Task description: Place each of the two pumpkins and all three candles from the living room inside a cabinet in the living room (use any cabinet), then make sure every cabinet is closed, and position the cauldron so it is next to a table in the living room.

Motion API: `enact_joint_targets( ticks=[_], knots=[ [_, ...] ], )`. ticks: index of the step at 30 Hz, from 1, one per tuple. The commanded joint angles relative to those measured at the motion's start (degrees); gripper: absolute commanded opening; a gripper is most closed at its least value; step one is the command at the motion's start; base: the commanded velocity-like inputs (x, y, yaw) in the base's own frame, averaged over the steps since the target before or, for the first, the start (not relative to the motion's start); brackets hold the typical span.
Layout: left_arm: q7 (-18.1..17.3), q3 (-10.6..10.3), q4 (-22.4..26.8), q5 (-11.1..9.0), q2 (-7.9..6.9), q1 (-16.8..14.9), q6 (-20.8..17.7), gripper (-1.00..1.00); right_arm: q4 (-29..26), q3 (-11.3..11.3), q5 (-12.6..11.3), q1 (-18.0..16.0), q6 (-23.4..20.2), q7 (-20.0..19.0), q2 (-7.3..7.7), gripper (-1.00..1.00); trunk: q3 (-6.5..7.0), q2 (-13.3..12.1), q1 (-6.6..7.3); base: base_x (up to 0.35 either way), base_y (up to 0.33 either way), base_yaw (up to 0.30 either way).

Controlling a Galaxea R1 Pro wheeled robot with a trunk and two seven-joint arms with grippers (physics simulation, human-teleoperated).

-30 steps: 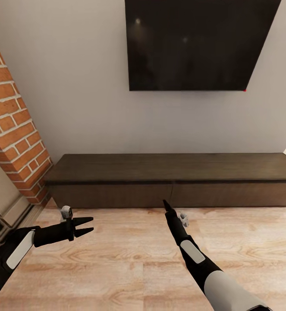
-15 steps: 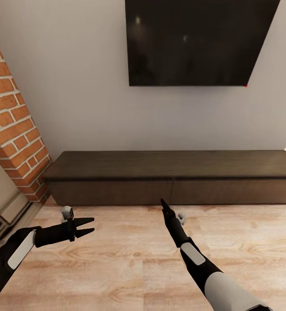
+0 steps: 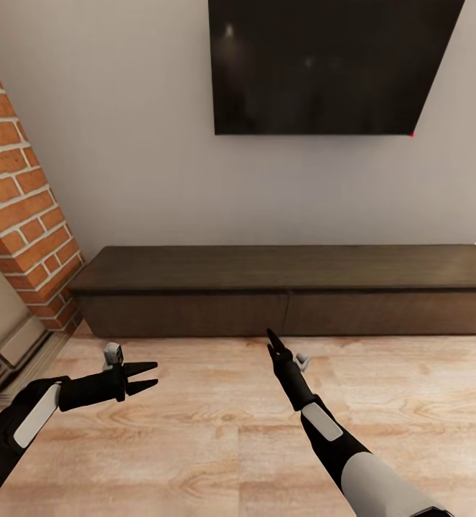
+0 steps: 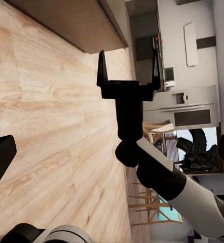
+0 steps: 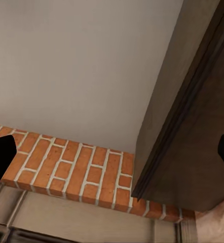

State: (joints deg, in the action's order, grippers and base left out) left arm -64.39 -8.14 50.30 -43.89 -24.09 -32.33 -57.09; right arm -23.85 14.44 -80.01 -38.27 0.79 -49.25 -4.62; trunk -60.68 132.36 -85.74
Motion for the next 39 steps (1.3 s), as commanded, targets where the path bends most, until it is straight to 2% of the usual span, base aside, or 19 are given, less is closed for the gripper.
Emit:
enact_joint_targets(
  ticks=[1, 10, 27, 34, 39],
  knots=[
    [-0.1, -0.2, 0.0, -0.2, -0.04, -0.1, -0.3, 1.00, 0.0, 0.4, -0.6, -0.1, 0.1, -0.2, 0.04, 1.00, -0.23, 0.4, -0.21, 0.000, 0.000, 0.000],
    [-0.1, -1.2, 0.0, -0.3, -0.08, -0.1, -0.3, 1.00, 0.1, 0.4, -0.5, -0.1, -0.1, -0.5, 0.05, 1.00, -1.85, 4.0, -2.19, 0.000, 0.000, 0.000],
    [-0.1, -1.2, 0.0, -0.2, 0.00, 0.0, -0.2, 1.00, 0.9, 0.2, -0.6, -0.1, -0.9, -0.6, 0.05, 1.00, -4.90, 10.9, -5.92, 0.000, 0.000, 0.000],
    [-0.1, -1.2, 0.0, -0.2, 0.01, -0.1, -0.2, 1.00, 0.9, 0.2, -0.6, -0.1, -2.5, -0.5, 0.05, 1.00, -6.45, 11.0, -6.11, 0.000, 0.000, 0.000],
    [-0.1, -1.2, 0.3, -0.2, 0.01, -0.1, -0.2, 1.00, 0.9, 0.1, -0.7, -0.1, -2.9, -0.5, 0.05, 1.00, -6.45, 11.0, -6.11, 0.000, 0.000, 0.000]
  ],
)
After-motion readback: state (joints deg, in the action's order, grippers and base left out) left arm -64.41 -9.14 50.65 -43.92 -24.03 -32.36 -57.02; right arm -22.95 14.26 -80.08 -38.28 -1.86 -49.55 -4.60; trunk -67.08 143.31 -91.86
